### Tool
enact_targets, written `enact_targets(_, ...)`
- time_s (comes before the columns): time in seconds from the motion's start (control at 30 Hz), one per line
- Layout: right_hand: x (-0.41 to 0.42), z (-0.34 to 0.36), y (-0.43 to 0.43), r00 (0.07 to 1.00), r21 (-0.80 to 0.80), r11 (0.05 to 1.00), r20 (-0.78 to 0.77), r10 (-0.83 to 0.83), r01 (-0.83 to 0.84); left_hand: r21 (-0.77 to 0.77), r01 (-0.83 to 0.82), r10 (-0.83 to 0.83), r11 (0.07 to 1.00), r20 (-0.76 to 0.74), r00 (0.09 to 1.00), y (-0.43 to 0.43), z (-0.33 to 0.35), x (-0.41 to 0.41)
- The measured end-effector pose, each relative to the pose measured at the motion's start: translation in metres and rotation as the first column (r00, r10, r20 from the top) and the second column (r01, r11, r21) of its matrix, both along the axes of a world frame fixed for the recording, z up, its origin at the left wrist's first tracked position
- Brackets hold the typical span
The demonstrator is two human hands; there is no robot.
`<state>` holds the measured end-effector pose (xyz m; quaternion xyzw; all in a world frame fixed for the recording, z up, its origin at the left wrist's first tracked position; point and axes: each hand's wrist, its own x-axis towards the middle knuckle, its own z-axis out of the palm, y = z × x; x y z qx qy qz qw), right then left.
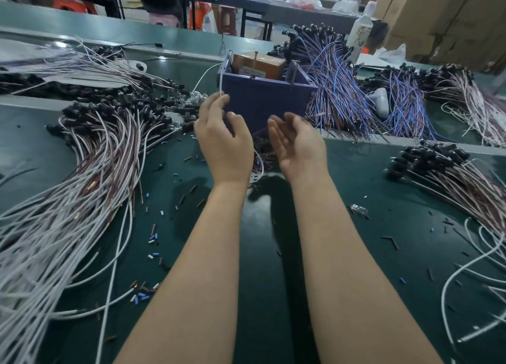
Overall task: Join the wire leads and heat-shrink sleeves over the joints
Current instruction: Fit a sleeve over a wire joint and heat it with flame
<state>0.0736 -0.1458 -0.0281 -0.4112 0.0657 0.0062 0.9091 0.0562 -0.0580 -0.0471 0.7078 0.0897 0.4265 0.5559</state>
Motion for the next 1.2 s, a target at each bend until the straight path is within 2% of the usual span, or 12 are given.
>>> enact_targets(0.1,0.006,-0.015,-0.007,0.986,-0.059,0.986,-0.054,-0.159,0.156,-0.051,0.096,-0.098,0.994,-0.036,0.995,-0.001,-0.001,0.003)
enact_targets(0.2,0.011,-0.027,-0.006,0.97,-0.18,0.953,0.041,-0.241,0.244,-0.123,0.147,-0.156,0.981,-0.069,0.985,-0.001,-0.002,0.003)
enact_targets(0.3,0.013,-0.033,-0.001,0.956,-0.353,0.891,0.168,-0.239,0.285,-0.241,0.144,-0.17,0.96,-0.089,0.981,0.001,-0.001,0.003)
enact_targets(0.37,0.012,-0.035,0.001,0.953,-0.395,0.874,0.219,-0.209,0.282,-0.283,0.121,-0.153,0.951,-0.094,0.984,0.002,-0.002,0.004)
enact_targets(0.43,0.011,-0.036,0.003,0.95,-0.418,0.862,0.238,-0.202,0.288,-0.244,0.131,-0.154,0.961,-0.078,0.985,0.0,-0.002,0.003)
enact_targets(0.53,0.008,-0.035,0.004,0.946,-0.435,0.847,0.24,-0.217,0.305,-0.071,0.219,-0.224,0.973,-0.061,0.973,-0.013,-0.003,0.001)
enact_targets(0.6,0.006,-0.033,0.003,0.936,-0.438,0.836,0.261,-0.234,0.331,0.035,0.266,-0.262,0.963,-0.09,0.961,-0.02,-0.006,0.001)
enact_targets(0.77,0.005,-0.035,0.001,0.902,-0.528,0.74,0.339,-0.266,0.416,0.196,0.301,-0.261,0.933,-0.205,0.943,-0.027,-0.013,0.003)
enact_targets(1.0,0.006,-0.036,0.002,0.868,-0.566,0.66,0.362,-0.34,0.494,0.29,0.253,-0.192,0.923,-0.221,0.956,-0.03,-0.016,0.002)
enact_targets(1.2,0.002,-0.036,0.009,0.889,-0.626,0.634,0.37,-0.271,0.454,0.234,0.274,-0.236,0.933,-0.18,0.955,-0.029,-0.012,-0.002)
